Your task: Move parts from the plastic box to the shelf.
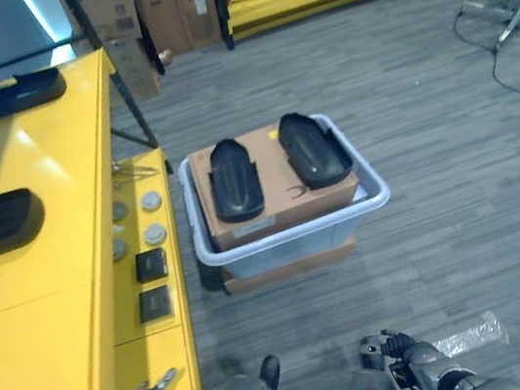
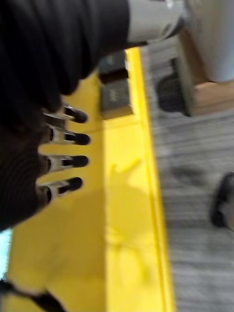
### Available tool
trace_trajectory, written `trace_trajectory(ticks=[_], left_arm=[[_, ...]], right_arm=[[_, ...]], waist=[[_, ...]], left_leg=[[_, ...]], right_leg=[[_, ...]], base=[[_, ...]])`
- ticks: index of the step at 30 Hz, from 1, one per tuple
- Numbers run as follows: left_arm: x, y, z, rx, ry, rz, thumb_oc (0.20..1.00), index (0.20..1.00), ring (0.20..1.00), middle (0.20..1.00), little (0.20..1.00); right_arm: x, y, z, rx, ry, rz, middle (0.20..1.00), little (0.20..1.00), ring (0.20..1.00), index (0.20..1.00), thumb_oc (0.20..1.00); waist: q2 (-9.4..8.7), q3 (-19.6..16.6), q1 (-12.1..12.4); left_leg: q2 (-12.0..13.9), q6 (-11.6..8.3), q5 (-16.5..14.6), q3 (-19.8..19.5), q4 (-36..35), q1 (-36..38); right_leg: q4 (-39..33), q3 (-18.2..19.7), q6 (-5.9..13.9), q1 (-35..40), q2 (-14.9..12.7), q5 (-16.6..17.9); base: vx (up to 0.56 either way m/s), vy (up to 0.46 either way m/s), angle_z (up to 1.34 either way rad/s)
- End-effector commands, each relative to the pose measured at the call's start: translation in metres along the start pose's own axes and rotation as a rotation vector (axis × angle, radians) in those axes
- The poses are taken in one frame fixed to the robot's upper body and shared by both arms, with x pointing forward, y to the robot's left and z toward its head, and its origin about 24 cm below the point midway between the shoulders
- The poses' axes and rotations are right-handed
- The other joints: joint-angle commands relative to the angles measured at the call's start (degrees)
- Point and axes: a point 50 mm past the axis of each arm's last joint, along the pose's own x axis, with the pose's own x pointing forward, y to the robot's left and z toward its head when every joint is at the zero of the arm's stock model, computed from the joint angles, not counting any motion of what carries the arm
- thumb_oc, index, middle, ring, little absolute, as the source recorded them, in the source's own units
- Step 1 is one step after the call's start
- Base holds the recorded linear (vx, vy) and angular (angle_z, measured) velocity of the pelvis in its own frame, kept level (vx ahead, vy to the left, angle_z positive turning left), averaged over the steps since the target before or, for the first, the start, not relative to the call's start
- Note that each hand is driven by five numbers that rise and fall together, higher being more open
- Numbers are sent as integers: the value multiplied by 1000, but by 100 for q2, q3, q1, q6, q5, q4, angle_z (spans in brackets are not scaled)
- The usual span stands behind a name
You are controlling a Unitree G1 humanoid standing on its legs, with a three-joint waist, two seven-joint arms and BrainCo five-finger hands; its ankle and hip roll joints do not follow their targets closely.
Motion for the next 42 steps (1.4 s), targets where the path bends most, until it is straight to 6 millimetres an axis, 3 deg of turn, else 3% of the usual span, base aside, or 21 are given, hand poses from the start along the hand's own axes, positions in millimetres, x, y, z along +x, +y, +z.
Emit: trace_trajectory(ticks=[1, 2, 4, 5, 6, 7, 8, 10, 11, 13, 17, 20, 23, 25, 28, 30, 33, 38, 42], left_arm=[[-1, -4, -2, -46, -3, 8, 1000, 1000, 1000, 1000, 1000], [-1, -4, -2, -46, -3, 8, 1000, 1000, 1000, 1000, 1000], [-3, -17, -9, -75, 27, -26, 1000, 1000, 1000, 1000, 1000], [-3, -17, -9, -75, 27, -27, 1000, 1000, 1000, 1000, 1000], [-3, -20, -8, -70, 29, -35, 1000, 1000, 1000, 1000, 1000], [-4, -25, -8, -57, 29, -52, 1000, 1000, 1000, 1000, 1000], [-4, -25, -8, -57, 29, -52, 1000, 1000, 1000, 1000, 1000], [-4, -27, -10, -42, 31, -66, 1000, 1000, 1000, 1000, 1000], [-6, -30, -14, -13, 41, -83, 1000, 1000, 1000, 1000, 1000], [-7, -30, -18, -5, 57, -82, 1000, 1000, 1000, 1000, 1000], [-9, -28, -30, 15, 94, -71, 1000, 1000, 1000, 1000, 1000], [-9, -24, -35, 41, 111, -66, 1000, 1000, 1000, 1000, 1000], [-7, -19, -26, 54, 80, -55, 1000, 1000, 1000, 1000, 1000], [-5, -15, -20, 70, 56, -45, 1000, 1000, 1000, 1000, 1000], [-3, -10, -13, 73, 25, -26, 1000, 1000, 1000, 1000, 1000], [-2, -8, -6, 74, -3, -19, 1000, 1000, 1000, 1000, 1000], [-2, -10, 1, 67, -29, -13, 1000, 1000, 1000, 1000, 1000], [-2, -24, 7, 60, -49, -46, 1000, 1000, 1000, 1000, 1000], [-4, -34, 5, 83, -44, -79, 1000, 1000, 1000, 1000, 1000]], right_arm=[[1, -30, 18, -46, -53, -69, 1000, 1000, 1000, 1000, 1000], [1, -30, 18, -46, -53, -69, 1000, 1000, 1000, 1000, 1000], [1, -38, 16, -11, -54, -106, 1000, 1000, 1000, 1000, 1000], [1, -39, 16, -10, -55, -107, 1000, 1000, 1000, 1000, 1000], [-1, -45, 11, 32, -49, -139, 1000, 1000, 1000, 1000, 1000], [-2, -50, 2, 47, -27, -165, 1000, 1000, 1000, 1000, 1000], [-2, -50, 1, 47, -26, -165, 1000, 1000, 1000, 1000, 1000], [-3, -52, -3, 54, -17, -175, 1000, 1000, 1000, 1000, 1000], [-4, -57, -8, 86, -8, -197, 1000, 1000, 1000, 1000, 1000], [-5, -61, -8, 126, -14, -217, 1000, 1000, 1000, 1000, 1000], [-4, -62, -3, 148, -35, -228, 1000, 1000, 1000, 1000, 1000], [-4, -60, 0, 169, -52, -226, 1000, 1000, 1000, 1000, 1000], [-4, -61, 16, 188, -100, -226, 1000, 1000, 1000, 1000, 1000], [-3, -58, 27, 221, -140, -213, 1000, 1000, 1000, 1000, 1000], [-5, -55, 39, 221, -198, -205, 1000, 1000, 1000, 1000, 1000], [-7, -54, 45, 213, -236, -212, 1000, 1000, 1000, 1000, 1000], [-8, -53, 52, 195, -265, -214, 1000, 1000, 1000, 1000, 1000], [-11, -55, 59, 185, -311, -220, 1000, 1000, 1000, 1000, 1000], [-10, -56, 55, 224, -298, -228, 1000, 1000, 1000, 1000, 1000]], waist=[[171, 52, 132], [171, 52, 131], [108, 166, 51], [110, 165, 40], [24, 261, -33], [-28, 265, -83], [-25, 263, -81], [-30, 244, -91], [-3, 204, -117], [49, 181, -119], [161, 96, -98], [225, 0, -155], [298, 113, -209], [349, 182, -274], [311, 128, -283], [233, 95, -328], [183, 60, -320], [117, -17, -352], [101, -65, -375]], left_leg=[[824, -288, -712, -286, 624, 155], [824, -288, -713, -287, 625, 155], [861, -404, -60, -101, 1352, -296], [855, -404, -68, -112, 1372, -309], [932, -429, 119, 515, 1801, -683], [932, -407, -42, 1096, 1812, -895], [933, -405, -51, 1097, 1824, -899], [852, -382, -144, 1288, 1655, -965], [726, -314, -205, 1578, 1040, -953], [679, -293, -14, 1742, 468, -906], [705, -231, 81, 1527, -140, -531], [629, -58, -15, 1453, -330, -203], [569, 134, -70, 1471, -371, -36], [623, 172, -99, 1468, -445, 74], [625, 123, -139, 1471, -585, 221], [627, 76, -196, 1401, -588, 242], [692, -9, -186, 1359, -629, 275], [860, -233, -31, 1237, -732, 271], [927, -286, -11, 1200, -774, 304]], right_leg=[[-238, -287, -9, 279, 285, -38], [-238, -289, -9, 280, 285, -38], [-482, -633, -181, 665, 452, -209], [-486, -645, -180, 669, 451, -208], [-574, -902, -294, 854, 480, -274], [-709, -1131, -343, 984, 545, -322], [-708, -1130, -342, 984, 546, -324], [-732, -1201, -340, 1027, 575, -353], [-732, -1293, -320, 1049, 652, -379], [-732, -1341, -294, 1090, 725, -394], [-627, -1355, -248, 1122, 841, -483], [103, -1251, -155, 1030, 626, -615], [1059, -1020, 62, 561, 405, -346], [1500, -822, 85, 272, 414, -282], [849, -939, -47, 296, 542, -390], [-18, -858, -117, 341, 741, -299], [-233, -800, -136, 452, 822, -248], [-504, -1142, -224, 732, 903, -281], [-679, -1218, -255, 865, 976, -281]], base=[[149, -407, 36], [100, -386, -3], [68, -326, 12], [11, -297, 37], [35, -398, 31], [37, -397, 49], [71, -243, 80], [78, -70, 64], [122, -36, 20], [145, 3, 32], [150, 81, -21], [172, 198, -4], [69, 175, -15], [70, 86, -34], [154, -51, -4], [138, -159, -28], [129, -147, 17], [73, -106, 42], [39, -72, 17]])
